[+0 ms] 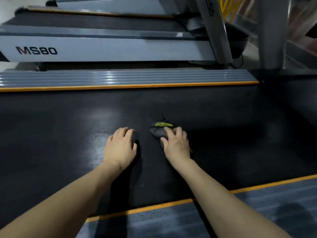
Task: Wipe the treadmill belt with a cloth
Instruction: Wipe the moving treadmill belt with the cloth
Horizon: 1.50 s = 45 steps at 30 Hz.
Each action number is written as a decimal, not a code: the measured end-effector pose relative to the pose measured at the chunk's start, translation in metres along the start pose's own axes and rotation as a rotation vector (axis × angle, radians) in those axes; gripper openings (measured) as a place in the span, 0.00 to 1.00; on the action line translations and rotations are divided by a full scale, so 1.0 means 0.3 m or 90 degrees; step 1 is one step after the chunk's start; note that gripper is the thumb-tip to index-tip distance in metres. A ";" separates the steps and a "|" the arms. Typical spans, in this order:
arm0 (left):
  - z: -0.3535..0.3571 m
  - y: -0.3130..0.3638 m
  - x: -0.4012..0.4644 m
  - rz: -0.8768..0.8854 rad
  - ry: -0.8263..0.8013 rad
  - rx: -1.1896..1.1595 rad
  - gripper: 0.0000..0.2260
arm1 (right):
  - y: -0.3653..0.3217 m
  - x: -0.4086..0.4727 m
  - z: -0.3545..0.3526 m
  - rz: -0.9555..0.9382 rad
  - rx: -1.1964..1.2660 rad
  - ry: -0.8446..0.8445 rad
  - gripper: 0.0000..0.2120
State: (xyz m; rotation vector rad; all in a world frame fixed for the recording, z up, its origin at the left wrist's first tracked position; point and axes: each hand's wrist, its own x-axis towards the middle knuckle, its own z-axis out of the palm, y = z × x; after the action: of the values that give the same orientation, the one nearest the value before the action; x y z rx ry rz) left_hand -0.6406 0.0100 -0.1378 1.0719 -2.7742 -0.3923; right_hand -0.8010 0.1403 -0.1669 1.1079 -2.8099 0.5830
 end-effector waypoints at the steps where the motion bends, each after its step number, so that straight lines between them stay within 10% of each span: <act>1: 0.005 -0.002 0.032 -0.002 -0.002 0.000 0.18 | 0.010 0.013 0.028 -0.012 -0.016 -0.007 0.20; 21: 0.052 -0.250 0.567 0.001 0.025 0.008 0.20 | -0.022 0.764 0.244 0.099 -0.017 0.080 0.11; 31: 0.029 -0.441 0.620 -0.035 0.000 -0.004 0.19 | -0.296 0.749 0.311 -0.263 0.005 -0.008 0.13; 37: -0.025 -0.484 0.582 -0.045 -0.023 0.066 0.19 | 0.187 0.817 0.162 0.054 -0.092 0.101 0.13; 45: -0.035 -0.496 0.581 -0.031 -0.084 0.071 0.20 | -0.428 0.731 0.381 -0.052 0.006 0.036 0.09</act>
State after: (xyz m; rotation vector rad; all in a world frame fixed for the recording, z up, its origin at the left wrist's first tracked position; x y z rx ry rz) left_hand -0.6715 -0.2157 -0.1644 1.1798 -2.9219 -0.3298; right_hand -0.8682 -0.1293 -0.1885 1.1814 -2.7034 0.6105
